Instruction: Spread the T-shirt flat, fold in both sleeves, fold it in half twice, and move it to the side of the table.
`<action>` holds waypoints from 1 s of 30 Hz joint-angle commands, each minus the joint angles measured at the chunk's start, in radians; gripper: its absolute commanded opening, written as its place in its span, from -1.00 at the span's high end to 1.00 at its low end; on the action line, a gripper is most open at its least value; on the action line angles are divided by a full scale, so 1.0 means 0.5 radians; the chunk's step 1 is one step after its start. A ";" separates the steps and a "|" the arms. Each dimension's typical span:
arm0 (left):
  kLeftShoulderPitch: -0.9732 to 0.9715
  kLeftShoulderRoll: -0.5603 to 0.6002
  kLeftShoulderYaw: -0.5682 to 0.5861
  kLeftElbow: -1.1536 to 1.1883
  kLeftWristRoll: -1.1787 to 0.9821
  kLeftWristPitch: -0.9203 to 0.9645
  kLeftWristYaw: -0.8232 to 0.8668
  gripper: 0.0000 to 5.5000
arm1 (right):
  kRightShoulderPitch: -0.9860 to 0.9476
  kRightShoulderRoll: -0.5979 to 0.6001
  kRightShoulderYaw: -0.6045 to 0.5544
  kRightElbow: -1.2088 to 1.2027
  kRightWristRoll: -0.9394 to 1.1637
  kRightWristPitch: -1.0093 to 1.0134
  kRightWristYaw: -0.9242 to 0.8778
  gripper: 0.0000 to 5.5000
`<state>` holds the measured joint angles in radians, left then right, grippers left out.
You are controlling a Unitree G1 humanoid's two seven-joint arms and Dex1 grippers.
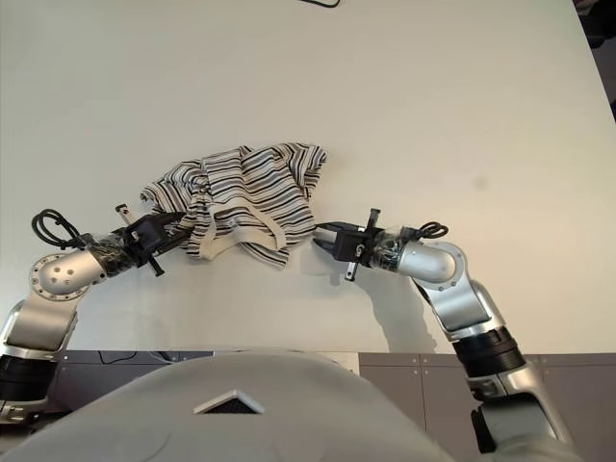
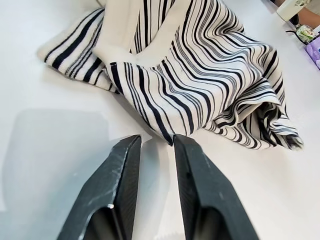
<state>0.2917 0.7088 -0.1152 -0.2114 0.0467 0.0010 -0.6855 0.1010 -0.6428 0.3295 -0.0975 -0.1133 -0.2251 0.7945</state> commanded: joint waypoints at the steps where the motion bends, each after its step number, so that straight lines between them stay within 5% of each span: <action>1: -0.019 0.002 -0.023 0.000 0.035 0.016 -0.015 0.54 | -0.037 0.027 0.004 0.044 -0.040 -0.005 -0.033 0.57; 14: -0.040 -0.012 -0.040 -0.018 0.035 0.025 -0.018 0.54 | -0.200 0.156 0.028 0.191 -0.081 -0.081 -0.102 0.57; 17: -0.054 -0.032 -0.036 -0.013 0.030 0.006 -0.001 0.54 | -0.202 0.165 0.036 0.200 -0.060 -0.094 -0.085 0.73; 21: -0.146 -0.115 0.075 -0.069 -0.118 0.034 0.039 0.54 | -0.202 0.193 0.007 0.212 -0.017 -0.060 -0.096 0.95; 30: -0.103 0.053 0.328 -0.013 -0.148 -0.189 -0.053 0.54 | -0.199 0.130 -0.166 0.116 0.175 0.035 -0.046 0.95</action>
<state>0.2092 0.7040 0.0491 -0.2125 -0.0435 -0.0516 -0.6828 0.0046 -0.5545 0.2868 0.0014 -0.0814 -0.2474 0.7480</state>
